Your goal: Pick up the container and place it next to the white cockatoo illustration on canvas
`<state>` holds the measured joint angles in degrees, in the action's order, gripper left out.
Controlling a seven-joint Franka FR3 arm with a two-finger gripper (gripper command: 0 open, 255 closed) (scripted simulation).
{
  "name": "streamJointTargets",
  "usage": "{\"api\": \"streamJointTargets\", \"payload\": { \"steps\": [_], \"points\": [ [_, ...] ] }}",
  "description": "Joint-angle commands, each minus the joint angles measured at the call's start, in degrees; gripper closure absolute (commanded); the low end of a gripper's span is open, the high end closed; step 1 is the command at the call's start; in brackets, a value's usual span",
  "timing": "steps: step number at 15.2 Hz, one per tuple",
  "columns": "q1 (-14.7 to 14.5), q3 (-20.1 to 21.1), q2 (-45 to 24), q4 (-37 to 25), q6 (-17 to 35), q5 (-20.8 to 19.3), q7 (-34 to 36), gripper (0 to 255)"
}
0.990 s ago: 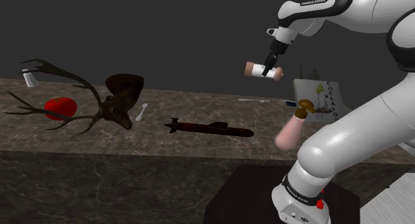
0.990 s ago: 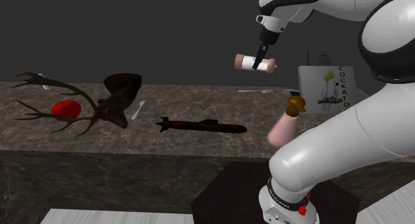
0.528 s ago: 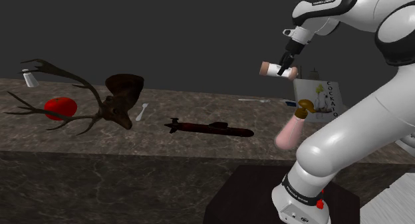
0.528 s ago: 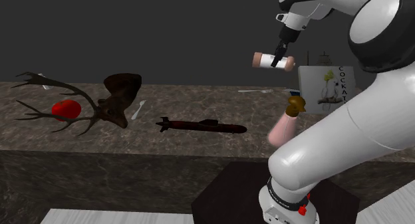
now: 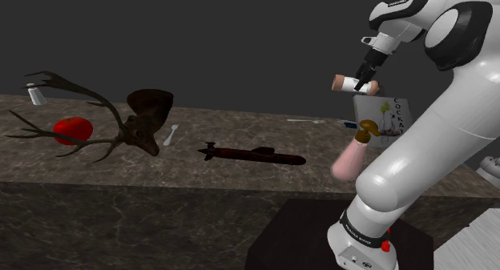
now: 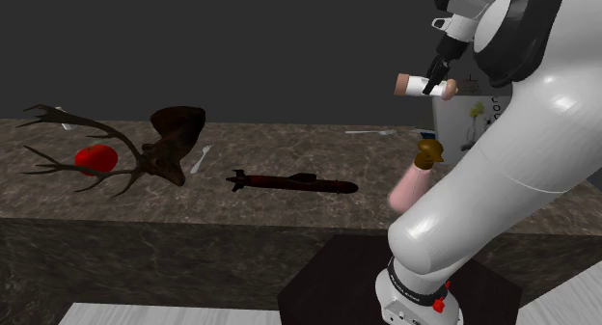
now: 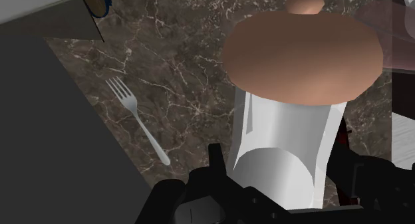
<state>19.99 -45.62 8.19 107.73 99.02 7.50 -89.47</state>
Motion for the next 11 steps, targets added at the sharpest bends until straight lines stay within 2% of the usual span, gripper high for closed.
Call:
{"api": "streamJointTargets", "payload": {
  "steps": [1, 2, 11],
  "points": [
    [1.0, -2.8, -3.5, -2.7, -1.1, 2.0, -4.5, 255],
    [1.8, -4.6, -6.1, -5.0, -2.1, 3.8, -7.3, 255],
    [2.0, -4.5, -6.8, 1.4, 4.5, 4.6, -9.0, 255]
  ]
}}
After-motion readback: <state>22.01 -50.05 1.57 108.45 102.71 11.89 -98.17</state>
